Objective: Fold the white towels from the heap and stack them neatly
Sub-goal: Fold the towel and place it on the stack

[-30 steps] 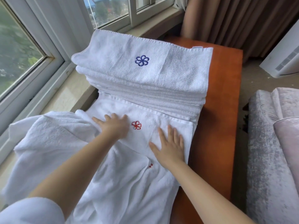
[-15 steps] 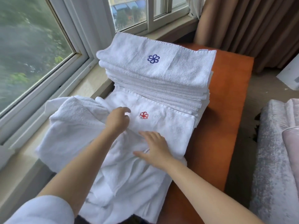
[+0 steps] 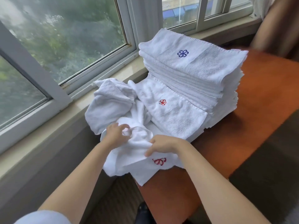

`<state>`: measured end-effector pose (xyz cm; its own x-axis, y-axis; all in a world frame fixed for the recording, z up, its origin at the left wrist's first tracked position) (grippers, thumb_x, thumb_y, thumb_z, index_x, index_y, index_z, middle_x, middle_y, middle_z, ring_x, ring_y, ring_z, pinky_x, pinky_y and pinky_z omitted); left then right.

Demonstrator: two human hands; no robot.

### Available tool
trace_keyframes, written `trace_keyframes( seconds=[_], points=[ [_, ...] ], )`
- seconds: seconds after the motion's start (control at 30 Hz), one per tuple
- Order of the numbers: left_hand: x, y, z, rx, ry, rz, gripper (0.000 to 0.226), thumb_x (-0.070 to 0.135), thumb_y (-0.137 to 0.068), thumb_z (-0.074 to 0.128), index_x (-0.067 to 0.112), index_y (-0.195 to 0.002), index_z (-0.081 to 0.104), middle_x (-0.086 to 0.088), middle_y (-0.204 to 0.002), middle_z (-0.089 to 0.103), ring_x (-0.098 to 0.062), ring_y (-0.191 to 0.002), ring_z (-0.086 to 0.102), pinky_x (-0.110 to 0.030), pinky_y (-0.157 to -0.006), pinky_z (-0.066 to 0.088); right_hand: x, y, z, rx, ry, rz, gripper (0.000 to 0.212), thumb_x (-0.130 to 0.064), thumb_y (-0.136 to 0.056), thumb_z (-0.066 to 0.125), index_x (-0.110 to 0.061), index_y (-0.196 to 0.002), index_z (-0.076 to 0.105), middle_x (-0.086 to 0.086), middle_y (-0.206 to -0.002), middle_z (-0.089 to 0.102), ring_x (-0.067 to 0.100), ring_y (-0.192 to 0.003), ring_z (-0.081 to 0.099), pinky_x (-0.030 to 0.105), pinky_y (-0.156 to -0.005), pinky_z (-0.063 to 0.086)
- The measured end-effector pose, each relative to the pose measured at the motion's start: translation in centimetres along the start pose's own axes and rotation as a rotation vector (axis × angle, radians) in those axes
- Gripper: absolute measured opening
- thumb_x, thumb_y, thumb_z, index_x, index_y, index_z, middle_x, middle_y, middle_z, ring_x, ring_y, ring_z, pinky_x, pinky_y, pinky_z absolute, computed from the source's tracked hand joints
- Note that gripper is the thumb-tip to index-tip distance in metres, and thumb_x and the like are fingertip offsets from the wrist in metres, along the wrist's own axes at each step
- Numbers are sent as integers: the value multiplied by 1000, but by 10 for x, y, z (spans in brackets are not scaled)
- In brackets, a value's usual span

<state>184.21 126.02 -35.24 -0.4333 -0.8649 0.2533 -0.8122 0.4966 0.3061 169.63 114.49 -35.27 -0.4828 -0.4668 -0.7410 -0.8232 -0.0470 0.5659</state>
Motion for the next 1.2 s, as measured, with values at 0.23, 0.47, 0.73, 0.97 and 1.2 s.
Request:
trace_keyframes(
  seconds=[0.23, 0.47, 0.73, 0.97, 1.2],
  points=[
    [22, 57, -1, 145, 426, -42, 15, 19, -91, 58, 22, -82, 48, -2, -86, 61, -20, -72, 56, -31, -63, 46, 15, 48, -14, -55, -682, -156, 26, -23, -75, 70, -9, -97, 73, 12, -99, 67, 27, -94, 62, 37, -82, 46],
    [8, 61, 5, 20, 197, -12, 48, 22, -79, 60, 40, -123, 49, -1, -113, 53, -25, -106, 52, -30, -86, 42, -18, 68, -21, -244, -1237, -509, 48, -28, -63, 76, -5, -105, 72, 9, -96, 71, 22, -88, 68, 33, -76, 50],
    [-2, 52, -12, 74, 803, -57, 34, 26, -93, 58, 16, -125, 58, -3, -125, 62, -24, -120, 56, -43, -103, 45, 37, 41, -53, 745, -921, 136, 31, -34, -87, 57, -8, -102, 63, 11, -108, 62, 24, -90, 59, 32, -65, 46],
    [19, 46, -62, 68, 1259, 67, 39, 5, -93, 58, 8, -132, 52, -10, -113, 65, -26, -99, 63, -39, -81, 53, -59, 20, -31, 709, 108, -541, 104, -27, -72, 83, -6, -146, 14, 18, -156, 11, 32, -148, 9, 38, -121, 8],
    [13, 53, -18, -337, 1320, 67, 51, 14, -79, 46, 22, -128, 59, -1, -119, 67, -17, -98, 66, -28, -76, 54, 2, -24, -28, 737, -686, -129, 83, -36, -74, 82, -21, -140, 34, -13, -126, 42, 8, -115, 45, 16, -93, 35]
  ],
)
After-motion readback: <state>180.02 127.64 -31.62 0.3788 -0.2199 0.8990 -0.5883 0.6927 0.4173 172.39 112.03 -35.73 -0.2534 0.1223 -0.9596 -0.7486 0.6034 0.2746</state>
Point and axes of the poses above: each hand's wrist, its own y-axis away from the middle knuckle, its own z-axis out of the palm, x = y × z, the point moved 8 cm from there along -y, towards the middle knuckle
